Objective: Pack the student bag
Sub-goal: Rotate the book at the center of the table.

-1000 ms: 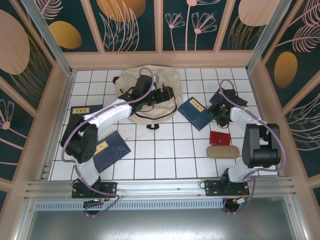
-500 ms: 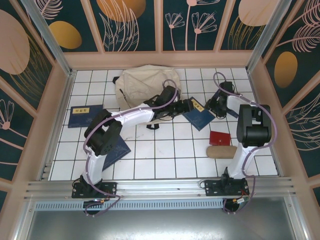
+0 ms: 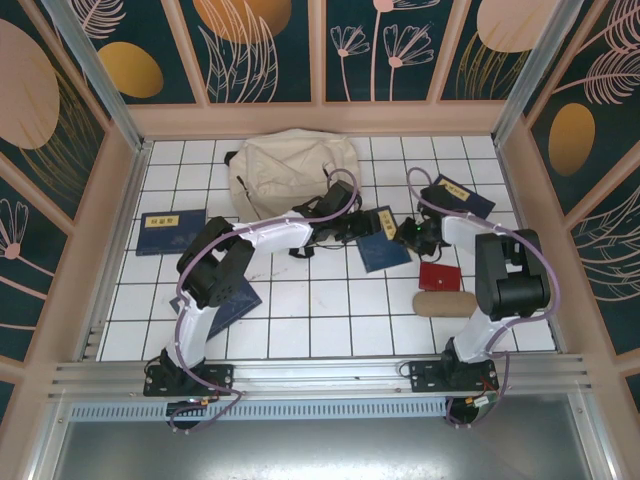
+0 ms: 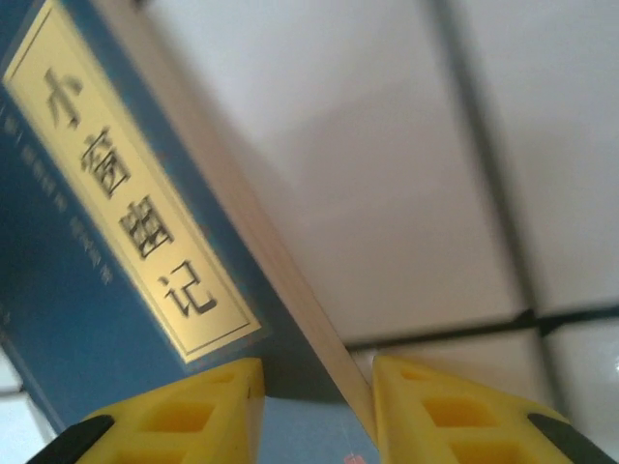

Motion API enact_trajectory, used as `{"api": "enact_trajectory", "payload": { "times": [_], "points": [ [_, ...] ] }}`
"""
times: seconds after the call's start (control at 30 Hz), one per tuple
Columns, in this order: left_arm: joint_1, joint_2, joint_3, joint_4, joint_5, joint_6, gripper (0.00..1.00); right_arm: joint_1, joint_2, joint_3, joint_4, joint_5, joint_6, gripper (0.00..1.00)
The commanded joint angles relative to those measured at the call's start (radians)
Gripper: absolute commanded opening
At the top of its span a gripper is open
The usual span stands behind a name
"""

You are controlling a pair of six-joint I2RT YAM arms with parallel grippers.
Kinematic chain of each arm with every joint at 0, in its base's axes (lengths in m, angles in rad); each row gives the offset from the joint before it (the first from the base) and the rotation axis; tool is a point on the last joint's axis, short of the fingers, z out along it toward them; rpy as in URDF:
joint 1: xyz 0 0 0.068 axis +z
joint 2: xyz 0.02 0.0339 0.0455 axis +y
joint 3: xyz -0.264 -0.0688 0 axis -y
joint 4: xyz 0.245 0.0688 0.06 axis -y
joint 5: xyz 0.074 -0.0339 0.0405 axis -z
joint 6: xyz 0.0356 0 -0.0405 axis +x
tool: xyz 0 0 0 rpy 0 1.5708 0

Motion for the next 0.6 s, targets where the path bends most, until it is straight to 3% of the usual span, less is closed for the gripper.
{"api": "enact_trajectory", "payload": {
  "times": [0.0, 0.27, 0.57],
  "points": [
    [0.002, 0.019, -0.035, -0.071, -0.131, 0.016, 0.50, 0.052, -0.058, -0.042, -0.002, -0.105, 0.064, 0.35],
    [0.002, -0.010, -0.098, -0.072, -0.174, 0.021, 0.55, 0.031, -0.019, 0.004, -0.033, -0.104, -0.044, 0.46],
    [0.002, -0.012, -0.102, -0.145, -0.213, 0.038, 0.58, 0.039, 0.035, 0.015, -0.033, -0.133, -0.093, 0.40]
  ]
}}
